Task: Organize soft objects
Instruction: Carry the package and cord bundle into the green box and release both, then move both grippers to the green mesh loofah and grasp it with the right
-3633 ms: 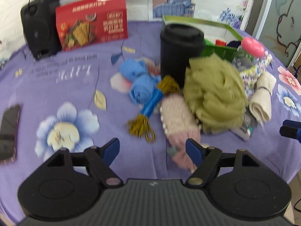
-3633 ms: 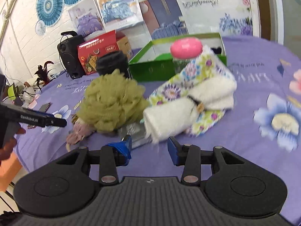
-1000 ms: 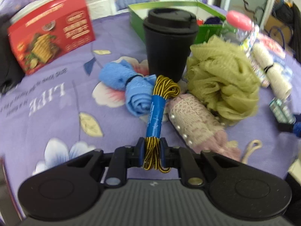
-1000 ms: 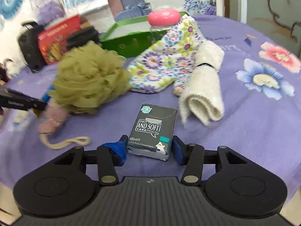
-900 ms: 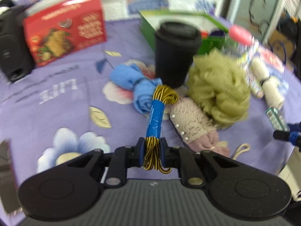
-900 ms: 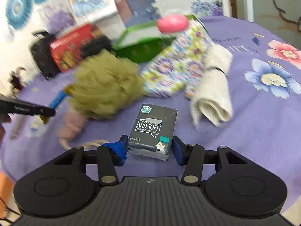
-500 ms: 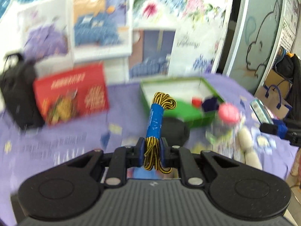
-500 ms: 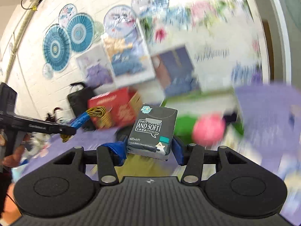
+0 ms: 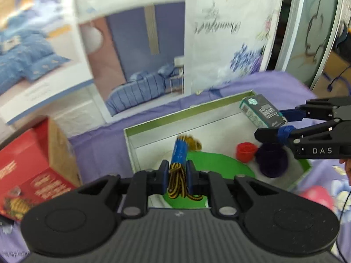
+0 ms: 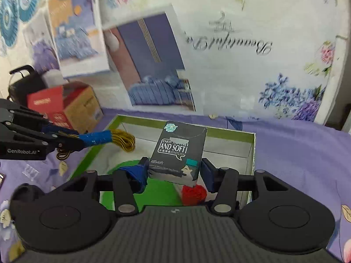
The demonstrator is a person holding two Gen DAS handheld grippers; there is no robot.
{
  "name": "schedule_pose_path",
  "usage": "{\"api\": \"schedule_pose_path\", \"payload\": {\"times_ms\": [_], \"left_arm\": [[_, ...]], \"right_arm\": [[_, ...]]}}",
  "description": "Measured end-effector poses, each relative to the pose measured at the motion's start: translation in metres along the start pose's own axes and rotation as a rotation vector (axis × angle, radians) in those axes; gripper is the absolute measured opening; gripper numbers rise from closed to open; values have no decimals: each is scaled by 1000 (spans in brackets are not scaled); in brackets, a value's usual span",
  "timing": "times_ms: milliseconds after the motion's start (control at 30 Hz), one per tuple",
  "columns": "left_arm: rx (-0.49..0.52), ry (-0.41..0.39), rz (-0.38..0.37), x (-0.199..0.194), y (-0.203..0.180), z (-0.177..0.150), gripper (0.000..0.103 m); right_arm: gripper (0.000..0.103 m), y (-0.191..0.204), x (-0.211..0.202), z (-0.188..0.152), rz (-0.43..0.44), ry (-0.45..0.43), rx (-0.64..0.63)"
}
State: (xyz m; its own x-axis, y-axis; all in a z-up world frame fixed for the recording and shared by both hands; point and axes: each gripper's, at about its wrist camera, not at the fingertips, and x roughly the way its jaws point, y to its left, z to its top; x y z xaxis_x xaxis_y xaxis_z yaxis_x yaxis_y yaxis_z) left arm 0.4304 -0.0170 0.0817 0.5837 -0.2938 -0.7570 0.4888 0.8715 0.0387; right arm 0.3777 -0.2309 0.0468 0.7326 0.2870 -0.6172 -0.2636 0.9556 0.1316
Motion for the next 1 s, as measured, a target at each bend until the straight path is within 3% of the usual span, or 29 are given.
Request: {"api": "schedule_pose_path", "payload": {"times_ms": [100,133,167,200,600,700,767,800,900,1000], "left_arm": [[21,25,41,21,-5,7,17],[21,27,49,24,-6,8,37],[16,20,51,25,-5,10,73],[9,-8,54,23,-5,9,76],[18,-81,91,-30,-23,6,76],[10,-105,107,-58,-31,-2,80],[5,-122,118,-77,-37,-11,96],[-2,-137,117,-87,-39,-17,96],[-62,-166,46,-115,-44,-38,96],[-122,-174,-22,-135,-51,-62,96]], "right_arm": [[36,-5,21,-1,22,61,-2],[36,-4,24,0,25,71,-9],[37,-3,24,0,26,66,-20],[37,-2,23,0,23,56,-28],[39,1,-34,7,-9,-56,16],[39,7,-66,5,-69,-105,34],[39,14,-90,0,-115,-155,50],[39,19,-102,-4,-148,-179,60],[39,32,-131,-19,-214,-201,100],[39,46,-152,-43,-173,-193,125]]}}
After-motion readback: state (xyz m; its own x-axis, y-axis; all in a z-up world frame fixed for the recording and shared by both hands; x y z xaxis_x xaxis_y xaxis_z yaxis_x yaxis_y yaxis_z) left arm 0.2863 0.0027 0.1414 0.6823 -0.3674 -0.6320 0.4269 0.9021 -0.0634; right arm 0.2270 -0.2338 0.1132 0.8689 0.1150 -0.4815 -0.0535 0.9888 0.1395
